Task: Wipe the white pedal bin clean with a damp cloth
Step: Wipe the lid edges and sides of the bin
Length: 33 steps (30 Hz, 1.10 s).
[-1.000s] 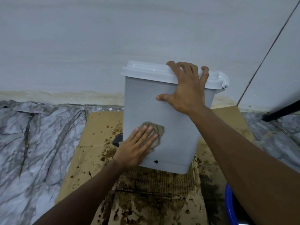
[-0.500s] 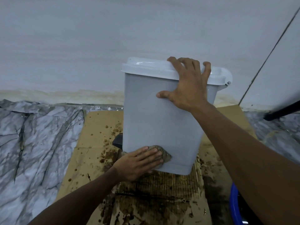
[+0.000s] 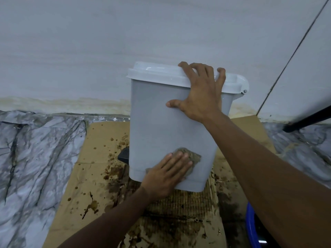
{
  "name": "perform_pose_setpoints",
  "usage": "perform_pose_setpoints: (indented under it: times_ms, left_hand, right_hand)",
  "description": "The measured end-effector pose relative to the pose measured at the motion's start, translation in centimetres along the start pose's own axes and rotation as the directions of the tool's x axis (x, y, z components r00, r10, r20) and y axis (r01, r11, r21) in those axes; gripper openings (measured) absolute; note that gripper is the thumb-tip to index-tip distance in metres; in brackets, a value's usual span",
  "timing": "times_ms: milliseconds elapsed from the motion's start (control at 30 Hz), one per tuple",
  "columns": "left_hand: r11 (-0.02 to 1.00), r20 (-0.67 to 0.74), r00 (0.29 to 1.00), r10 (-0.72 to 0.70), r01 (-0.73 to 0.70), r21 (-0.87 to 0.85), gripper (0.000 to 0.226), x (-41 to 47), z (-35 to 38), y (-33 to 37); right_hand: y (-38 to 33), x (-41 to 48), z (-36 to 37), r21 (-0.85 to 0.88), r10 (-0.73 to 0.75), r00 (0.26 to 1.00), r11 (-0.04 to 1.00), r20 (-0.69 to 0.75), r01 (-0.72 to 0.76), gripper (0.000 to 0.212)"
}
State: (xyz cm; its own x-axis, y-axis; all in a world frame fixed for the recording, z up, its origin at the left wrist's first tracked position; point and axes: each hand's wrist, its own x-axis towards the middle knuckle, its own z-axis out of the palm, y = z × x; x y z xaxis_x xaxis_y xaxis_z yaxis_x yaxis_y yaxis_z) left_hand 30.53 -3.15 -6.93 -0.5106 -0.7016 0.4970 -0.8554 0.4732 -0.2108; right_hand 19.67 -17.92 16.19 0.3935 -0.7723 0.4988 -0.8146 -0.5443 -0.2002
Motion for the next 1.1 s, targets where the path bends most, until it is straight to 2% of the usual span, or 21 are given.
perform_pose_setpoints:
  times_ms: [100, 200, 233, 300, 367, 433, 500, 533, 600, 667, 767, 833, 900, 933, 1000, 1033, 1100]
  left_hand:
    - [0.972, 0.134, 0.964, 0.229, -0.233, 0.012, 0.067, -0.6, 0.5, 1.3]
    - [0.944, 0.177, 0.932, 0.317, -0.328, 0.036, 0.068, -1.0, -0.2, -0.1]
    - [0.949, 0.166, 0.94, 0.299, -0.311, 0.052, 0.073, -0.7, -0.5, -0.9]
    - [0.982, 0.104, 0.977, 0.184, -0.188, 0.028, 0.074, 0.5, -1.6, -2.1]
    - [0.999, 0.003, 1.0, -0.013, 0.013, -0.045, 0.067, 2.2, -2.7, -2.7]
    - [0.982, -0.06, 0.982, -0.177, 0.173, -0.07, 0.064, 3.8, -3.3, -2.5]
    - [0.975, -0.074, 0.976, -0.206, 0.198, -0.1, 0.063, 4.4, -2.8, -1.4]
    - [0.985, -0.058, 0.988, -0.146, 0.14, -0.106, 0.065, 4.1, -2.3, -0.6]
    - [0.994, 0.053, 0.994, 0.093, -0.09, -0.07, 0.075, 2.1, -1.0, 0.9]
    - [0.955, 0.208, 0.934, 0.291, -0.295, -0.009, 0.073, -0.9, -0.2, 1.4]
    - [0.908, 0.269, 0.88, 0.392, -0.417, 0.043, 0.073, -4.6, -0.7, -0.5]
    - [0.941, 0.206, 0.924, 0.323, -0.336, 0.032, 0.07, -5.5, -2.0, -2.4]
    - [0.991, 0.064, 0.989, 0.134, -0.132, -0.033, 0.061, -4.7, -3.7, -4.8]
    - [0.997, -0.005, 1.0, 0.017, -0.017, -0.07, 0.054, -3.6, -4.5, -6.1]
    - [0.974, -0.078, 0.978, -0.192, 0.18, -0.135, 0.048, -0.9, -5.7, -8.3]
    - [0.961, -0.103, 0.964, -0.247, 0.23, -0.153, 0.048, 0.4, -6.0, -8.8]
    - [0.966, -0.132, 0.965, -0.226, 0.205, -0.155, 0.047, 1.8, -5.2, -8.2]
  right_hand:
    - [0.0, -0.4, -0.1, -0.011, -0.016, 1.0, 1.0, -0.005, 0.016, 0.104]
    - [-0.2, -0.7, -0.2, -0.023, -0.034, 0.999, 0.999, -0.013, 0.034, 0.104]
    - [-0.2, -0.8, -0.2, -0.021, -0.037, 0.999, 0.999, -0.015, 0.037, 0.104]
    - [-0.2, -0.8, -0.2, -0.017, -0.038, 0.999, 0.999, -0.024, 0.037, 0.104]
    - [-0.2, -0.8, -0.1, -0.022, -0.04, 0.999, 0.999, -0.024, 0.039, 0.104]
    - [-0.1, -0.8, -0.1, -0.025, -0.044, 0.999, 0.999, -0.023, 0.044, 0.104]
    - [-0.1, -0.7, -0.2, -0.026, -0.041, 0.999, 0.999, -0.021, 0.041, 0.103]
    - [-0.1, -0.7, -0.2, -0.024, -0.038, 0.999, 0.999, -0.018, 0.038, 0.103]
    - [0.0, -0.7, -0.2, -0.019, -0.033, 0.999, 0.999, -0.015, 0.033, 0.103]
    - [0.1, -0.8, -0.2, -0.011, -0.03, 0.999, 0.999, -0.015, 0.03, 0.103]
    - [0.0, -0.8, -0.2, -0.02, -0.032, 0.999, 0.999, -0.01, 0.032, 0.103]
    - [-0.1, -0.7, -0.2, -0.03, -0.03, 1.0, 0.999, -0.007, 0.03, 0.102]
    - [-0.1, -0.5, -0.1, -0.029, -0.03, 0.999, 0.999, -0.013, 0.03, 0.102]
    - [-0.1, -0.5, -0.1, -0.03, -0.031, 0.999, 0.999, -0.018, 0.031, 0.102]
    - [-0.1, -0.6, -0.1, -0.034, -0.035, 0.999, 0.999, -0.018, 0.034, 0.102]
    - [-0.2, -0.6, -0.1, -0.034, -0.036, 0.999, 0.999, -0.02, 0.035, 0.102]
    - [-0.2, -0.5, -0.1, -0.032, -0.04, 0.999, 0.999, -0.026, 0.039, 0.102]
